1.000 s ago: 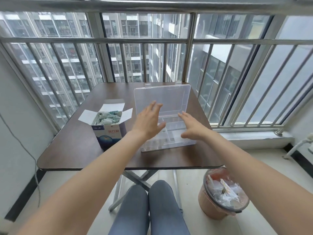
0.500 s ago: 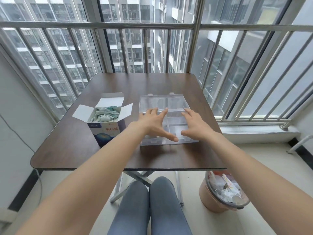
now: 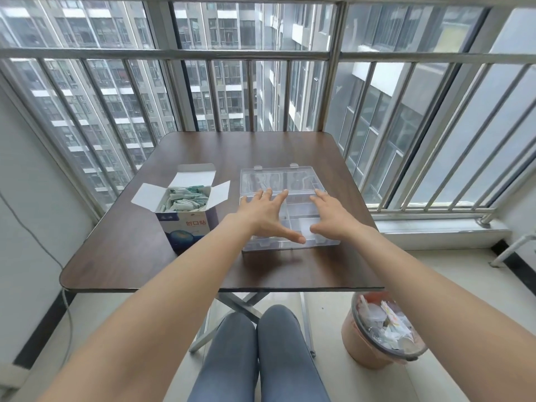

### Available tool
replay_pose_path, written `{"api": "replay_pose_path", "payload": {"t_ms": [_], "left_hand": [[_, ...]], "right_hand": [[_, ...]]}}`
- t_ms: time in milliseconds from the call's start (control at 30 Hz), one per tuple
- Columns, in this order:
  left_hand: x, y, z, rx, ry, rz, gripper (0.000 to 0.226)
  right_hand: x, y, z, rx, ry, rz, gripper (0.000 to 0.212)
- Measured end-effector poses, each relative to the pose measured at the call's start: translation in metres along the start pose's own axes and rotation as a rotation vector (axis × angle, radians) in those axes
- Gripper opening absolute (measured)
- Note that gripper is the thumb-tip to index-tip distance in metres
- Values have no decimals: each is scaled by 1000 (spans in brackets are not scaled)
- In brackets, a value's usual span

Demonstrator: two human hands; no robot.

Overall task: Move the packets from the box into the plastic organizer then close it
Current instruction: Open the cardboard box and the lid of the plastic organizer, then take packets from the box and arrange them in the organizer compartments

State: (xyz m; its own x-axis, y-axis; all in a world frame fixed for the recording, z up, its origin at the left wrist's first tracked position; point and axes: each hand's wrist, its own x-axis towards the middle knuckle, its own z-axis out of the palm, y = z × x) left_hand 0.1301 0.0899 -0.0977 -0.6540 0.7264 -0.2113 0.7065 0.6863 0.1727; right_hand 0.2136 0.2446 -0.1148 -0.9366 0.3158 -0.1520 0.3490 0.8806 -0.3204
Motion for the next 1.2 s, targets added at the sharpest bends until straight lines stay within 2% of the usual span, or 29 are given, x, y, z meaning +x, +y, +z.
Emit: {"api": "replay_pose_path", "payload": {"t_ms": [200, 267, 333, 433, 533, 633, 733, 800, 867, 933, 1000, 1200], "left_hand": [[-2, 1, -1, -32, 43, 31, 114], [-4, 0, -1, -95, 88, 53, 101], [-6, -2, -2, -163, 139, 74, 77], [-15, -4, -6, -212, 279, 118, 43], [-31, -6, -17, -297, 486, 184, 26], [-53, -16, -29, -297, 712, 235, 24], [-73, -41, -38, -265, 834, 161, 31], [-82, -62, -41, -278, 814, 50, 33], [-86, -84, -42, -279, 674, -43, 34], [-90, -103, -43, -255, 498, -69, 48], [-95, -114, -45, -268, 391, -88, 63], [-93, -131, -44, -369, 342, -93, 74]], "right_hand": [[0, -2, -3, 14, -23, -5, 76], [-3, -4, -7, 39, -25, -16, 72], [-8, -8, -11, 61, -5, -39, 65], [-20, -17, -19, 73, 47, -98, 52], [-31, -32, -26, 147, 120, -151, 41], [-36, -57, -30, 196, 202, -219, 36], [-37, -89, -32, 246, 253, -317, 36], [-36, -110, -31, 266, 293, -379, 34], [-33, -129, -28, 275, 308, -433, 31], [-28, -147, -24, 267, 289, -462, 29], [-20, -161, -20, 225, 270, -459, 27], [-2, -184, -12, 92, 238, -350, 16]]}}
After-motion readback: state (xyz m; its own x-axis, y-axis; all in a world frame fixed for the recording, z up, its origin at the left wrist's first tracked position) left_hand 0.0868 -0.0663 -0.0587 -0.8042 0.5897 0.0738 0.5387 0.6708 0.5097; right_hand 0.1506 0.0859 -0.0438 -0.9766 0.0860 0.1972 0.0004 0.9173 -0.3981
